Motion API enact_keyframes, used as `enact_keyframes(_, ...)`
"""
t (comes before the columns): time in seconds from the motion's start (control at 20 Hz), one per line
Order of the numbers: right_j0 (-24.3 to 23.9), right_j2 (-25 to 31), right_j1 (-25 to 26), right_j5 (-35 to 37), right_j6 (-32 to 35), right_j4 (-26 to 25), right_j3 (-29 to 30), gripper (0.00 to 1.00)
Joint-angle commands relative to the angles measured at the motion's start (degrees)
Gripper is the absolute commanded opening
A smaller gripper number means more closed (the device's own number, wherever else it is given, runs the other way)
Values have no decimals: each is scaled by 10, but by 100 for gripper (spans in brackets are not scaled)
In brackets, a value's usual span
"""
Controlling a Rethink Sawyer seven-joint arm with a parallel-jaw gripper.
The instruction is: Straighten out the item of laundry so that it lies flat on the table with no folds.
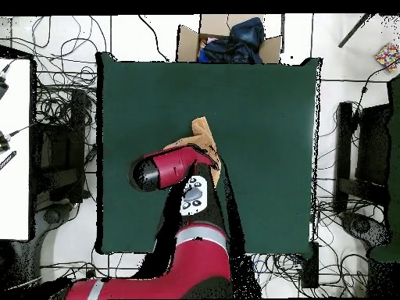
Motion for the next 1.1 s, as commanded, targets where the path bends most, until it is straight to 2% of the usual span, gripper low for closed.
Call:
enact_keyframes(0.05,15,36,74,-18,-39,-18,-23,0)
enact_keyframes(0.25,25,33,101,-25,-26,-13,-45,0)
enact_keyframes(0.4,9,57,105,-27,-31,8,-35,0)
enact_keyframes(0.75,5,84,76,-3,-38,32,-2,0)
enact_keyframes(1.1,-2,115,85,-8,-35,58,1,0)
